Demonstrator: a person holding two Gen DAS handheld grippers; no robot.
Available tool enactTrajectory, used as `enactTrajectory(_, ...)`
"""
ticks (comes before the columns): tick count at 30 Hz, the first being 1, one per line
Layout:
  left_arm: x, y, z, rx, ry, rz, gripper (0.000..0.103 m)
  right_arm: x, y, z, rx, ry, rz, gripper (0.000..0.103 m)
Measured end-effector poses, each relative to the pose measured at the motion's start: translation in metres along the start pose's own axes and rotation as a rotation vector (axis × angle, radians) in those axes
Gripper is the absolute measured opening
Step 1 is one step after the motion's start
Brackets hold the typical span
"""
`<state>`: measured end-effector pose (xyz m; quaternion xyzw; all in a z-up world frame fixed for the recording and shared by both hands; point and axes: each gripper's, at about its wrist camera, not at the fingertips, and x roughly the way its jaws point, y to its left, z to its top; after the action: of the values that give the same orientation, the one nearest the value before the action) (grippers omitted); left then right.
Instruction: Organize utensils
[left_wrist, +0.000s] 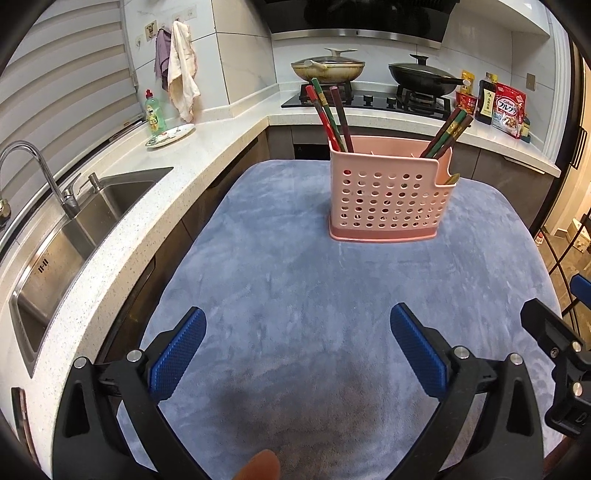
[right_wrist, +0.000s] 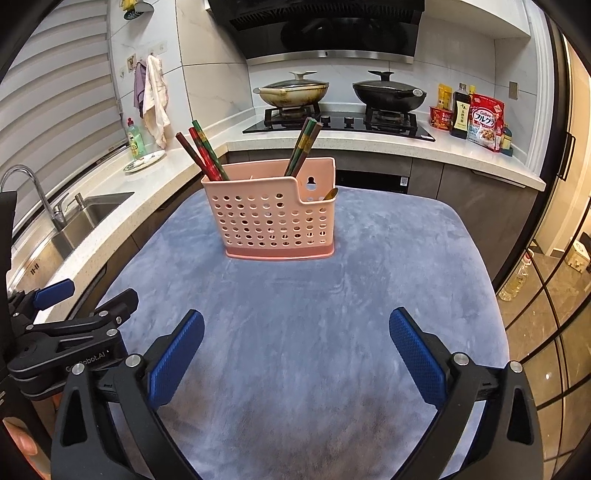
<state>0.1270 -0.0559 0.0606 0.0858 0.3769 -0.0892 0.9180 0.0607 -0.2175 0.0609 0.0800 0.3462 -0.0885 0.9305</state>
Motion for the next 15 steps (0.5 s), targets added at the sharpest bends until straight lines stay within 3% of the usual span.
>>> enactTrajectory(15, 0.0013, -0.0051, -0.0060, 0.001, 0.006, 0.020, 0.096, 0.0051, -0.0030, -0.0085, 0.003, 0.021, -0.017, 0.097)
